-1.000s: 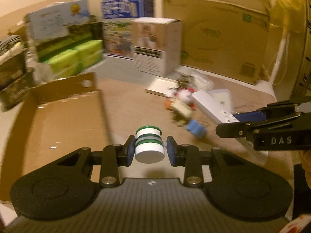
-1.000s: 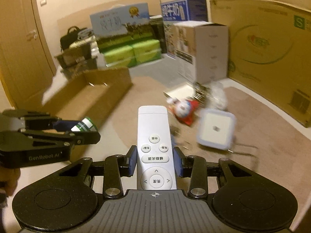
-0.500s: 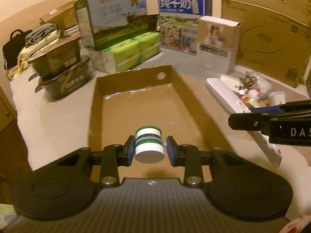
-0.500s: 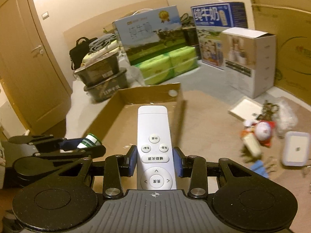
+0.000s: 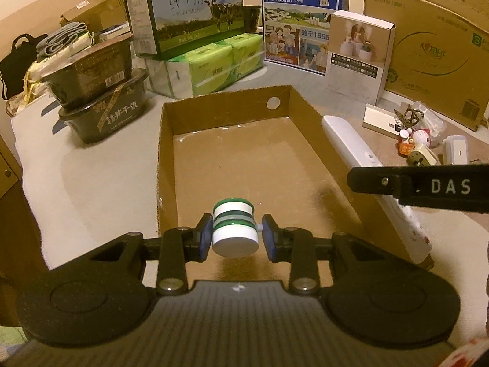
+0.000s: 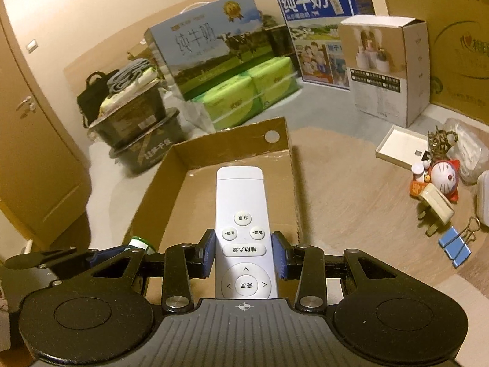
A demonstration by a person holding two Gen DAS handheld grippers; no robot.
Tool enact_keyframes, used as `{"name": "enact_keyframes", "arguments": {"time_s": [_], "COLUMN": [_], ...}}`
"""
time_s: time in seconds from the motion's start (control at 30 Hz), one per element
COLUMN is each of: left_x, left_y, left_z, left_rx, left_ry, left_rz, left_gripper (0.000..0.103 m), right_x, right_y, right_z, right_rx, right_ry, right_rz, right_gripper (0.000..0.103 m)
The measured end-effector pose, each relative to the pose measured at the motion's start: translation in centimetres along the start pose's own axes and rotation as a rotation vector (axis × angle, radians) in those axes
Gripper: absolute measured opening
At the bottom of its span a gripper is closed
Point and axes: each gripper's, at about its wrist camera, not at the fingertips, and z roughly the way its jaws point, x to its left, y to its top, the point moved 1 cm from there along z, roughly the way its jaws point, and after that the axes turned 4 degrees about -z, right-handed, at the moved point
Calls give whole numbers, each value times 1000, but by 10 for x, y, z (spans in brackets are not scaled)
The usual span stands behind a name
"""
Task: Organize rigid objects
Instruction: 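Carry the jar into the cardboard box and open the left tool while the right releases the remote there, then move the left tool toward the blue binder clip while the right tool approaches the wire rack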
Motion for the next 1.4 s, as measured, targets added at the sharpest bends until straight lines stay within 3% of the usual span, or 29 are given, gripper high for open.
{"name": "enact_keyframes", "arguments": {"time_s": [0.27, 0.33, 0.4, 0.5, 0.57, 0.97, 1.4], "left_x": [2, 4, 5, 7, 6, -8, -71], "left_y": [-4, -4, -4, -4, -4, -4, -1], "left_z": [9, 9, 7, 4, 1, -23, -47], "left_rx": [15, 11, -5, -17, -22, -57, -102], "left_ry": [-8, 5, 15, 19, 29, 31, -21], "left_rz": [-11, -18, -25, -39, -35, -55, -68], "left_gripper": [31, 36, 51, 51, 51, 51, 51], "right_x": [2, 1, -1, -4, -5, -20, -67], "right_y": [-7, -9, -9, -9, -8, -7, -11], "right_z": [10, 13, 13, 7, 4, -31, -87], "right_rx": [18, 31, 34, 6, -2, -56, -131], "right_ry": [7, 16, 23, 15, 16, -35, -125], "right_rz": [9, 22, 32, 21, 22, -22, -24], "right_gripper": [39, 40, 46, 60, 63, 64, 64]}}
